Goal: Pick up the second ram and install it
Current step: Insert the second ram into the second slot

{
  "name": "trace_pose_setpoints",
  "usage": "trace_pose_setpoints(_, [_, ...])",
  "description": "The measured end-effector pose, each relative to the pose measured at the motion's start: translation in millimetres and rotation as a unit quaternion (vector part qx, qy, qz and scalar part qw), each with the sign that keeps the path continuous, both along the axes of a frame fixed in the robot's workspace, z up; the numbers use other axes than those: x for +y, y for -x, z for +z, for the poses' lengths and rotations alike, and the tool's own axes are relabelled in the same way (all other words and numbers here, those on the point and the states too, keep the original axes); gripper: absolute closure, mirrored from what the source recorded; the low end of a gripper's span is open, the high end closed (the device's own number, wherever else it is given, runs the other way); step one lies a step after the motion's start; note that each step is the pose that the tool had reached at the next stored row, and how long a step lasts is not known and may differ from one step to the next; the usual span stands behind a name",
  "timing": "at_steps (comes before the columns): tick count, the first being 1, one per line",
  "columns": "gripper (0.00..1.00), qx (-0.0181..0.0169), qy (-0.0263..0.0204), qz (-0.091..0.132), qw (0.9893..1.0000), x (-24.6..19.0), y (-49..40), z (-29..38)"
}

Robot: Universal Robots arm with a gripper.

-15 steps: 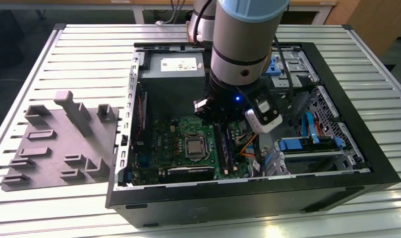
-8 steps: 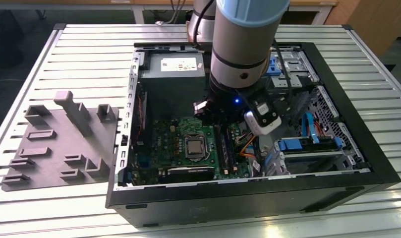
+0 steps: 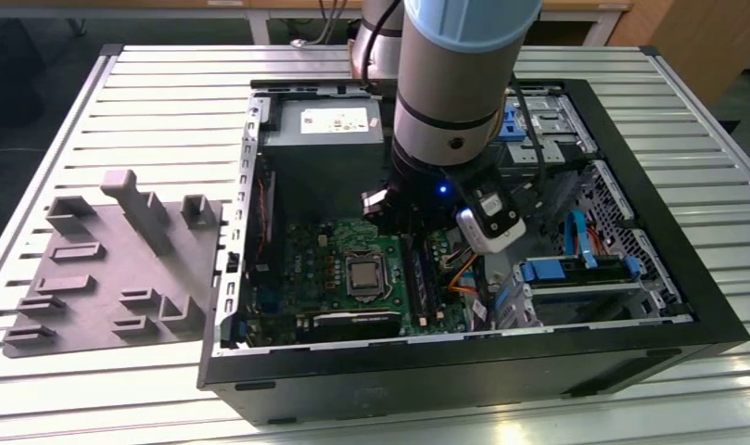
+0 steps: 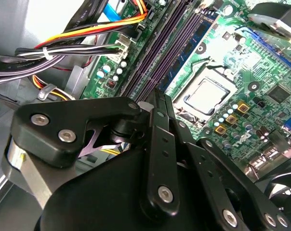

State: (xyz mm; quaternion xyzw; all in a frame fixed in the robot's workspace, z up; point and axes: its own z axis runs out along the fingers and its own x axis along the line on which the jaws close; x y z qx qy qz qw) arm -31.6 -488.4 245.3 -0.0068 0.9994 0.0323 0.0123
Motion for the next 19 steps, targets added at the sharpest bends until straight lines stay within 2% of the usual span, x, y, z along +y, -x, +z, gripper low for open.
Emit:
trace_pose_setpoints(12, [0.89,0.0,0.0001,0.0,1.0,-1.3,-0.4,-2.5])
trace_pose_setpoints(19, [0.89,0.0,0.0001,-0.002,1.0,-1.4,-2.6,-7.2])
